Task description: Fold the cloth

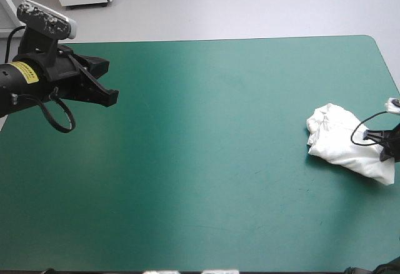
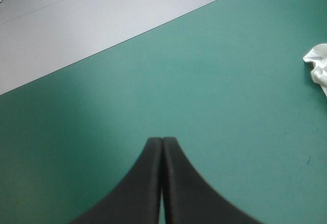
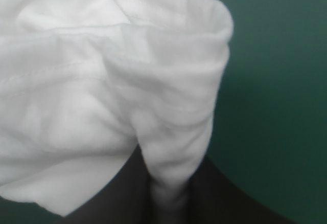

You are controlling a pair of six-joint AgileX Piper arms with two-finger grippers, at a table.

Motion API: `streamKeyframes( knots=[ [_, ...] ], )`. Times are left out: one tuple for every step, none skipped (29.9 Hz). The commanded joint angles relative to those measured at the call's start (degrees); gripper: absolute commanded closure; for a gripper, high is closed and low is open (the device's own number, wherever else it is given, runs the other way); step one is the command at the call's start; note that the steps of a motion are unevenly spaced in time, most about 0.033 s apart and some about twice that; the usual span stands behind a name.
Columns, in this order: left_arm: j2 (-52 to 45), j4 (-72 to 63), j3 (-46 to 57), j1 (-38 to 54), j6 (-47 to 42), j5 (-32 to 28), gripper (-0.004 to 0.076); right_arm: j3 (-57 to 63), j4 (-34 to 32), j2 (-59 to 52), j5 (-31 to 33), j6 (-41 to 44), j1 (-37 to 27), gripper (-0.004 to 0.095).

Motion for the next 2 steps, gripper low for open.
streamKeyframes(
  knots=[
    [-1.29, -0.91, -1.13, 0.08, 0.09, 2.14, 0.0734, -1.26, 1.39, -4.01, -0.82, -0.27, -0.51, 0.0902],
    [-1.29, -0.91, -1.13, 0.08, 0.09, 2.14, 0.0734, -1.26, 1.9, -4.18, -0.61, -0.91, -0.51, 0.0885]
  ],
)
